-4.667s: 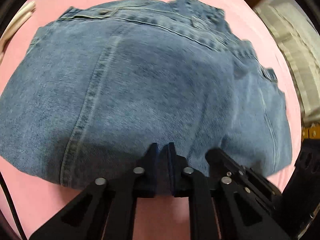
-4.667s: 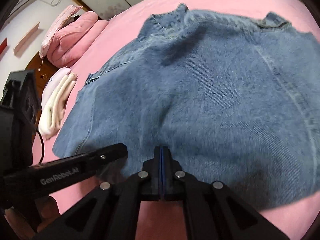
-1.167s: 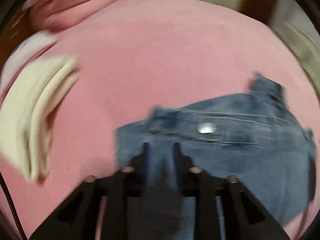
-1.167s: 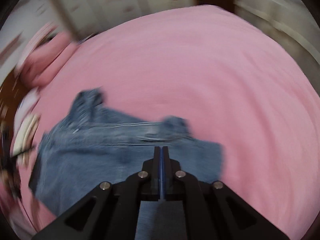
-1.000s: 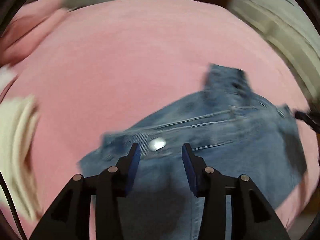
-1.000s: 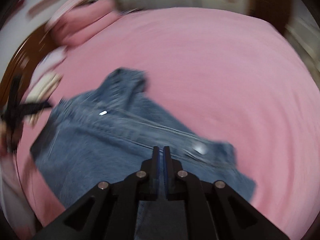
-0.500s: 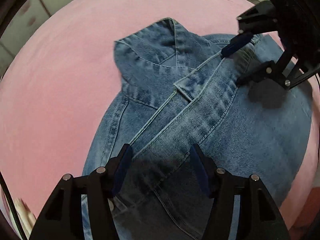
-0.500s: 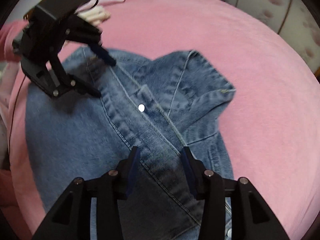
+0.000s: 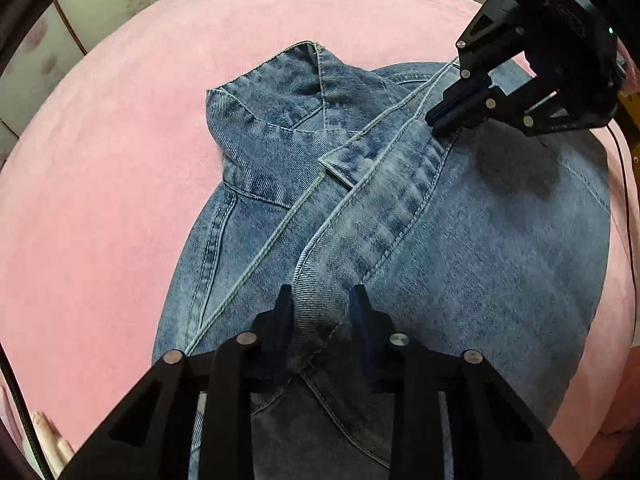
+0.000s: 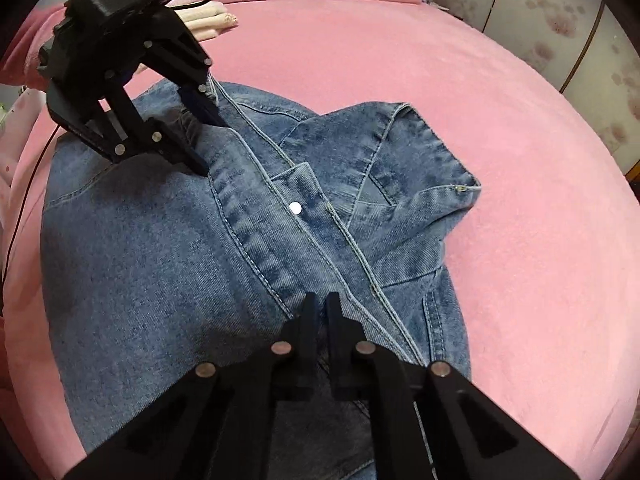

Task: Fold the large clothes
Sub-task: 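Adjust the jacket collar edge with both grippers, then press the folded jacket flat with both closed grippers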

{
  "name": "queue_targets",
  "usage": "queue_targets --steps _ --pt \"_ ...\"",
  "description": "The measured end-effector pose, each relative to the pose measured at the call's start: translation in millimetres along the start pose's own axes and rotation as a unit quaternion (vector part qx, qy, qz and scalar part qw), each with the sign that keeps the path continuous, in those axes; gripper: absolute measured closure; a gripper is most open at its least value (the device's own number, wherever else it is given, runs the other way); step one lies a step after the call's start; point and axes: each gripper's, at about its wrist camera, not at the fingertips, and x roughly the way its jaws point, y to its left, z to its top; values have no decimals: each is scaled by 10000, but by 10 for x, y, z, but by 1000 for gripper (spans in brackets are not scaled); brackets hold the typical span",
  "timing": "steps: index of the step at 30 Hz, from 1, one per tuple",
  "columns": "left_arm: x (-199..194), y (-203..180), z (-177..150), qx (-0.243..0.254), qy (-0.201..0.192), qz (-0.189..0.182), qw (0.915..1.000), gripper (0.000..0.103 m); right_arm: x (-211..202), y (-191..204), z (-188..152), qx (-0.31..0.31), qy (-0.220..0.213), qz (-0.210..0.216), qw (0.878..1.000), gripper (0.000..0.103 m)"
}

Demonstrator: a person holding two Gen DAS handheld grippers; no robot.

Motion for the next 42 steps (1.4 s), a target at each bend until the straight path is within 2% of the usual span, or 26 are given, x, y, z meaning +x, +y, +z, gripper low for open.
queue_targets --steps 4,8,10,12,14,15,17,18,19,21,22,23,24,25,27,29,30,31,32,33,35,37,38,39,40,42 --pt "-78 -128 -136 28 -203 198 9996 92 -58 108 -34 -55 -102 -212 9997 101" --pt "-156 -177 -176 -82 -381 667 9970 94 -26 229 -51 90 -192 -573 9981 102" --pt "-118 -186 -163 -156 -368 873 9954 94 14 223 -30 185 -196 -903 9955 103" --pt "-76 -174 -143 -293 -271 911 9950 93 73 -13 -7 593 -186 -1192 9909 103" --pt "-122 -40 -94 -432 -210 956 9943 88 47 -290 7 1190 -284 -1163 9856 103" --pt "-145 -8 -81 -562 -226 1129 9918 84 18 -351 -3 1382 -330 -1102 9837 103" --pt "-193 119 -60 -992 -124 1690 9805 70 -52 -415 -26 1701 -392 -1010 9795 103" --pt "-245 217 -68 -1370 -86 1809 9739 61 -108 -427 -42 1915 -413 -931 9762 103" --pt "-311 306 -96 -1810 -105 1763 9675 60 -146 -424 -53 2104 -417 -891 9727 103" --pt "-503 450 -224 -2987 -266 1131 9473 60 -281 -364 -108 2643 -516 -698 9605 103" --pt "-579 439 -283 -3313 -361 917 9384 60 -338 -335 -143 2915 -613 -600 9527 103" --pt "-681 365 -352 -3635 -529 685 9276 60 -394 -276 -191 3251 -762 -388 9418 103" --pt "-740 270 -386 -3755 -653 483 9233 60 -423 -202 -242 3629 -958 -60 9269 103" --pt "-767 170 -412 -3804 -738 295 9214 60 -395 -148 -254 3877 -1088 161 9152 103" --pt "-707 -99 -424 -3854 -738 -168 9197 60 -284 8 -348 4441 -1287 675 8841 103" --pt "-538 -297 -429 -3973 -584 -465 9146 74 -23 127 -414 4955 -1324 1086 8516 103" --pt "-439 -373 -440 -4030 -488 -547 9122 92 103 175 -430 5154 -1340 1248 8371 103" --pt "-370 -408 -439 -4063 -408 -549 9112 93 186 215 -442 5257 -1382 1360 8283 103" --pt "-301 -444 -454 -4118 -404 -454 9093 95 277 269 -434 5293 -1410 1426 8244 103" --pt "-267 -479 -487 -4139 -450 -313 9087 99 346 303 -409 5275 -1380 1414 8263 103" --pt "-284 -453 -549 -4270 -621 -189 9019 99 436 283 -380 5260 -1387 1379 8277 103" --pt "-326 -352 -632 -4503 -706 211 8898 99 442 218 -411 5250 -1468 1341 8276 103" --pt "-369 -252 -722 -4662 -750 519 8800 99 386 168 -448 5222 -1485 1192 8313 103" --pt "-427 -135 -826 -4808 -761 802 8699 99 310 99 -517 5227 -1438 846 8360 103" --pt "-466 -49 -921 -4882 -726 1040 8634 102 227 34 -623 5258 -1409 548 8370 103" --pt "-528 141 -1233 -5010 -537 1560 8496 102 143 -106 -912 5410 -1473 462 8267 103"
